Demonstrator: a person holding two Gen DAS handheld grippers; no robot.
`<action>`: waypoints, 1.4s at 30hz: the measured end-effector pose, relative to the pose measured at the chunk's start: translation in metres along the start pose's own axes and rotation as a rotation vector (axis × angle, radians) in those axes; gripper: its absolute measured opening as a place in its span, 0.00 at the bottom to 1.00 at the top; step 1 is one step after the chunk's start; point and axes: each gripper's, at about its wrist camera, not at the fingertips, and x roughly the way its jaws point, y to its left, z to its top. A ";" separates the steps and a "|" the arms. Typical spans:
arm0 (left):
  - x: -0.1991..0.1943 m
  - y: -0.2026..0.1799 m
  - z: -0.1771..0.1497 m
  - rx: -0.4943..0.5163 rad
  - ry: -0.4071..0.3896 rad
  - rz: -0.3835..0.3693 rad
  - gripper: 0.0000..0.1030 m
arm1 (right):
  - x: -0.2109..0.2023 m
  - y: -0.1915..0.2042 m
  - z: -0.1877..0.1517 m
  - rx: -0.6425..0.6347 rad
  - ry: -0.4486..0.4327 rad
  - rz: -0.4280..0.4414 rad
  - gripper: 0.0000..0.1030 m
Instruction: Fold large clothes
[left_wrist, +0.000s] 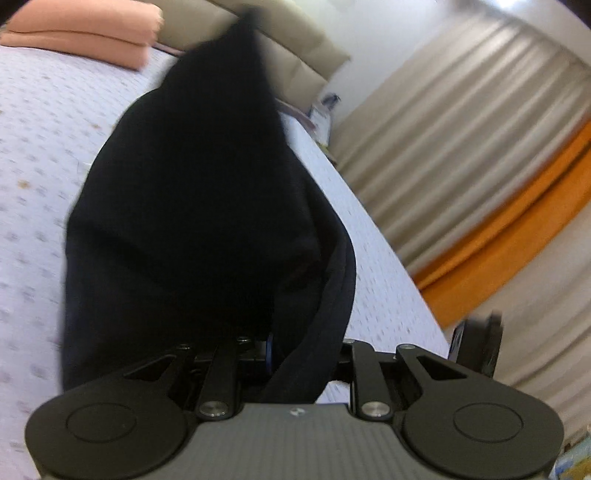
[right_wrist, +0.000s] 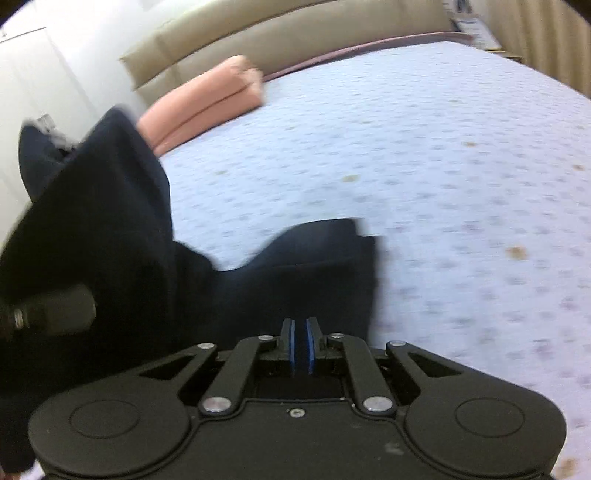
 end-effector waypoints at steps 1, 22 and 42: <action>0.017 -0.005 -0.006 0.012 0.024 0.005 0.22 | 0.000 -0.010 0.000 0.008 0.002 -0.014 0.10; -0.014 -0.005 -0.034 0.016 -0.008 0.133 0.53 | 0.046 -0.038 0.076 0.144 0.078 0.206 0.86; -0.004 0.002 -0.077 0.221 0.035 0.222 0.20 | 0.039 0.027 0.056 -0.213 0.028 -0.074 0.50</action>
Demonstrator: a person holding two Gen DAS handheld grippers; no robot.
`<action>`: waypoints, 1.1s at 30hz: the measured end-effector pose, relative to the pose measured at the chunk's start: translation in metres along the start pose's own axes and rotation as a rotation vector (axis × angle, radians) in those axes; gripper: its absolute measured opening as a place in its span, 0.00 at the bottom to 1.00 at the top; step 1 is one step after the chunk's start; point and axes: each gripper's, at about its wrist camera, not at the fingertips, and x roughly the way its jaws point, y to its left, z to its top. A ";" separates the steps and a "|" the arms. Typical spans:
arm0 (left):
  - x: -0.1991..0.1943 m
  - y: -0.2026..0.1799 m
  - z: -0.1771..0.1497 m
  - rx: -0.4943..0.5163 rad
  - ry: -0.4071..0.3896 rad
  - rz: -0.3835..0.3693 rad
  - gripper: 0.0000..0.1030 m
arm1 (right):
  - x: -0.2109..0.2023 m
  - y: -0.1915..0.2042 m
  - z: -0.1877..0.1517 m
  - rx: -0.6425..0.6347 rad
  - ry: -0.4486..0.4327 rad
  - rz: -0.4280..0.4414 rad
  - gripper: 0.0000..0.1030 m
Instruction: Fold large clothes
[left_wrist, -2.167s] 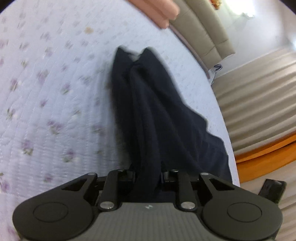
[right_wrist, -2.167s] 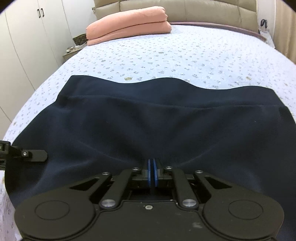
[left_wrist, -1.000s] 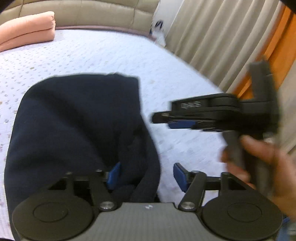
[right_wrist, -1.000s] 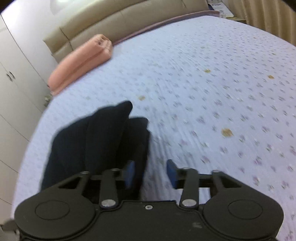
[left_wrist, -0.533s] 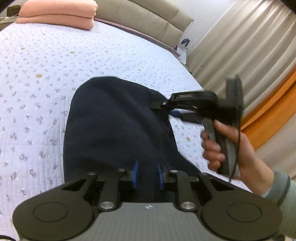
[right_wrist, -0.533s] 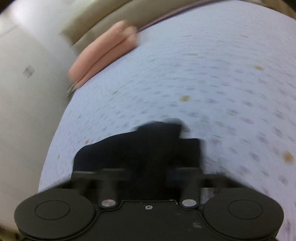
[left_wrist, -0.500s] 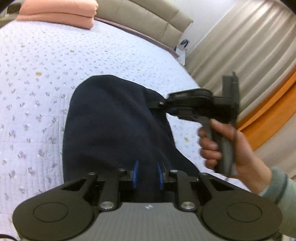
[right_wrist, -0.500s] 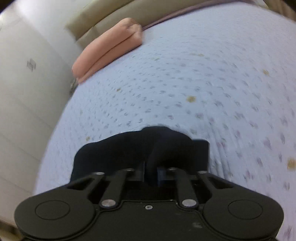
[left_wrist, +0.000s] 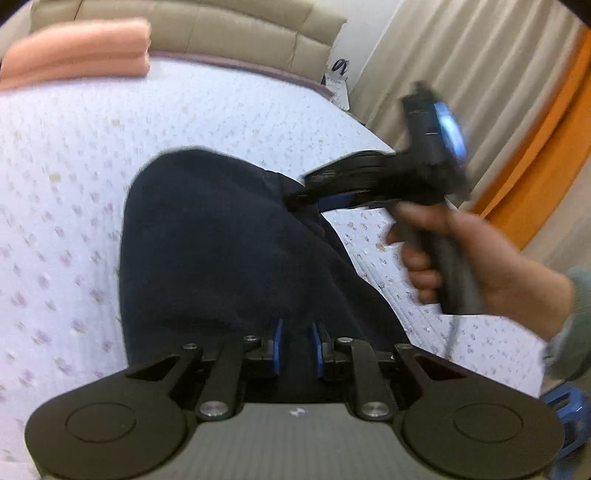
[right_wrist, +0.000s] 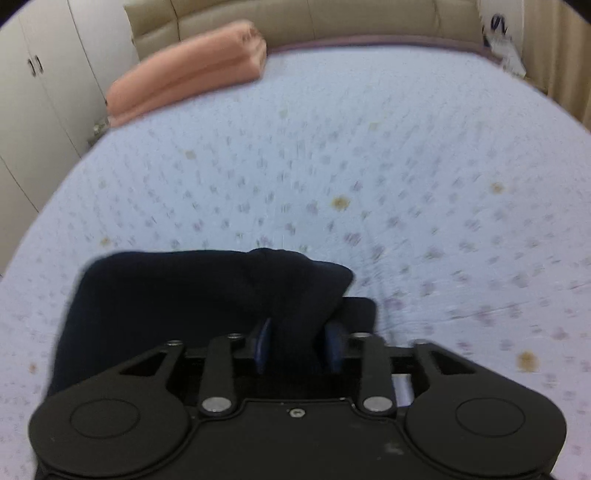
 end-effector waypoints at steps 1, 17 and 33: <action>-0.013 -0.008 0.000 0.022 -0.013 0.010 0.20 | -0.019 0.001 -0.006 -0.012 -0.012 0.014 0.50; -0.015 -0.001 -0.042 -0.053 0.015 -0.025 0.04 | -0.046 0.031 -0.143 -0.015 0.306 0.053 0.07; -0.014 -0.005 -0.044 -0.029 -0.035 0.022 0.04 | 0.063 0.096 0.001 -0.211 -0.060 0.071 0.20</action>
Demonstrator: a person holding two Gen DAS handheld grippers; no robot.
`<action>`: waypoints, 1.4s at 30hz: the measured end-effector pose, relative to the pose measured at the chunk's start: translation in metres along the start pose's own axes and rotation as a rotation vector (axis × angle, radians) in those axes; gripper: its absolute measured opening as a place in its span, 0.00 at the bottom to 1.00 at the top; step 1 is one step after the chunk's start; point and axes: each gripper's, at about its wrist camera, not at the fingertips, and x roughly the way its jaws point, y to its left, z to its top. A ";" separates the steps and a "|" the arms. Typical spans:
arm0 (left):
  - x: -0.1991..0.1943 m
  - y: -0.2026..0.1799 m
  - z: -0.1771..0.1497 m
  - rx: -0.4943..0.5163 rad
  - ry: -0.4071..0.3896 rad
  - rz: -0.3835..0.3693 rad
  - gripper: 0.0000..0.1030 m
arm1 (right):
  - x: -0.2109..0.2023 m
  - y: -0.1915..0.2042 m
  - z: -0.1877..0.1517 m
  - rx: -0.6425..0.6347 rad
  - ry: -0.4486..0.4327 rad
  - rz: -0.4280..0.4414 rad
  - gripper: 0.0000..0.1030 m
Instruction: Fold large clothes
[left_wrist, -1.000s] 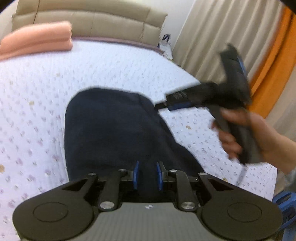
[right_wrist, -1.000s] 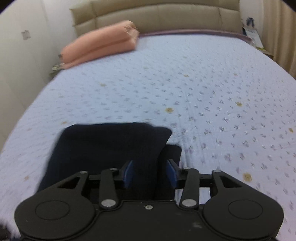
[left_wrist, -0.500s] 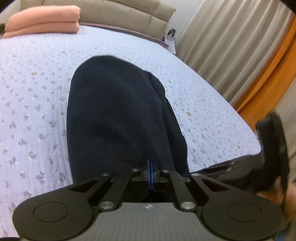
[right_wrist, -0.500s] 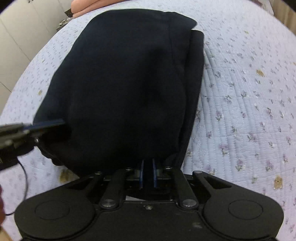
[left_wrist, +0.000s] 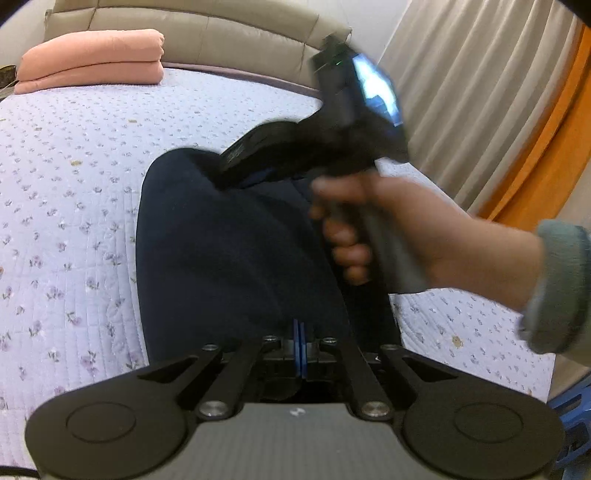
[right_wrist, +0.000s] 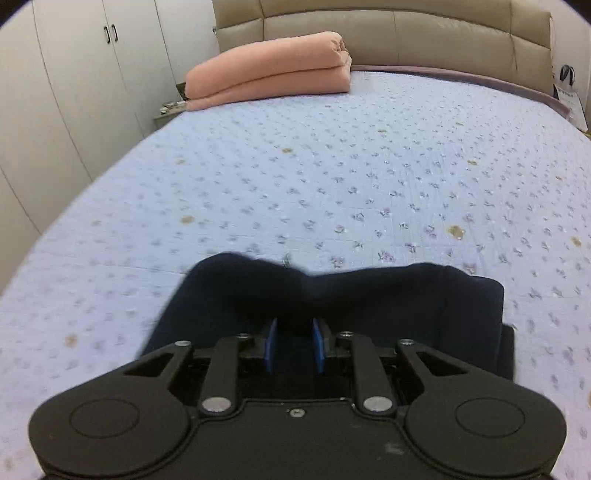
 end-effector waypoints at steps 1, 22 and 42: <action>0.001 0.000 0.001 -0.004 0.005 -0.006 0.04 | 0.001 0.000 0.001 -0.016 -0.008 -0.031 0.20; 0.003 0.001 0.002 0.038 0.035 -0.010 0.04 | -0.120 -0.028 -0.156 0.081 0.246 -0.049 0.15; -0.014 -0.021 0.019 0.138 0.071 0.068 0.08 | -0.153 -0.063 -0.155 0.238 0.320 -0.108 0.55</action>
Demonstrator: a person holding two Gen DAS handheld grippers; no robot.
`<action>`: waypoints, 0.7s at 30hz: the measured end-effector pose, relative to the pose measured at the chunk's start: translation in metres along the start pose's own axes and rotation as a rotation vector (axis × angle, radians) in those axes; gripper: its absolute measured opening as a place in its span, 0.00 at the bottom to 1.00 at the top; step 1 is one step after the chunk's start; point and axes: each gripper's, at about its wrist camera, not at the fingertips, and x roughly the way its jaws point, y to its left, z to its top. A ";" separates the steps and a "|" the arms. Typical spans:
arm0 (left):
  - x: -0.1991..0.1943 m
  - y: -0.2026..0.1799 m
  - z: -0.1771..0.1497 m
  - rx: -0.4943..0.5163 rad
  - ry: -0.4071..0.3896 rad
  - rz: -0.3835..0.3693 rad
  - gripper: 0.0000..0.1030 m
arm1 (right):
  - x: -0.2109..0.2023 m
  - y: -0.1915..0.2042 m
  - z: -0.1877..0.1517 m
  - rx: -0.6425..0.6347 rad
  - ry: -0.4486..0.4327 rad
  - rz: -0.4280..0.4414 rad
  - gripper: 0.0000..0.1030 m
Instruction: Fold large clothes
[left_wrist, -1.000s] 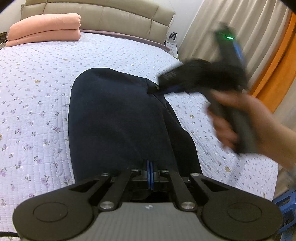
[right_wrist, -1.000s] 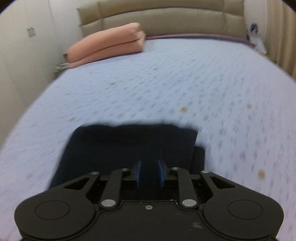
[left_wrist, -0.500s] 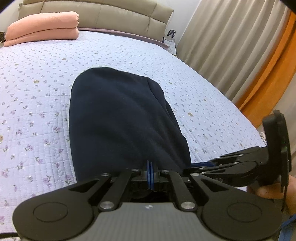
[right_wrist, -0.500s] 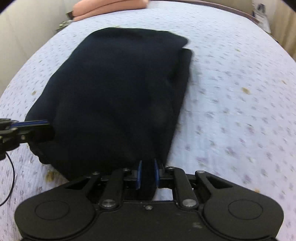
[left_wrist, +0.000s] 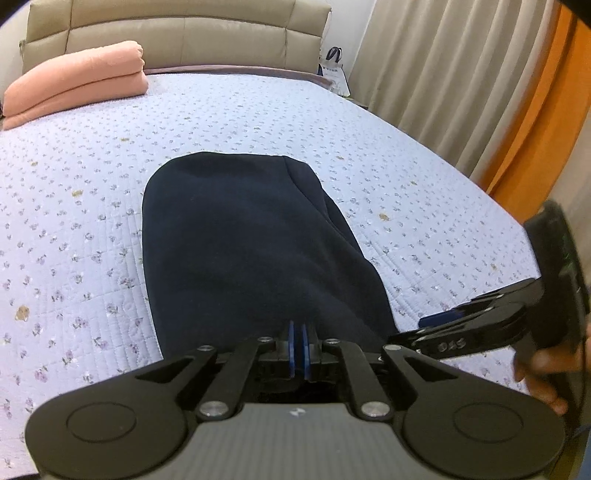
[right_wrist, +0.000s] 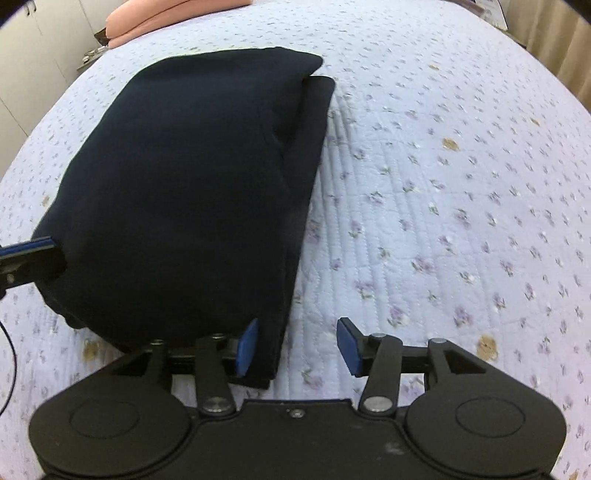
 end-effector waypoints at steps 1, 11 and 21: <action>-0.001 -0.002 0.000 0.010 0.000 0.005 0.10 | -0.002 -0.001 0.003 0.004 -0.012 0.008 0.54; -0.018 -0.001 0.012 -0.009 -0.057 0.102 0.39 | -0.016 -0.003 0.039 0.079 -0.141 0.108 0.65; 0.004 0.051 0.041 -0.184 -0.043 0.201 0.70 | -0.002 -0.012 0.079 0.215 -0.258 0.190 0.85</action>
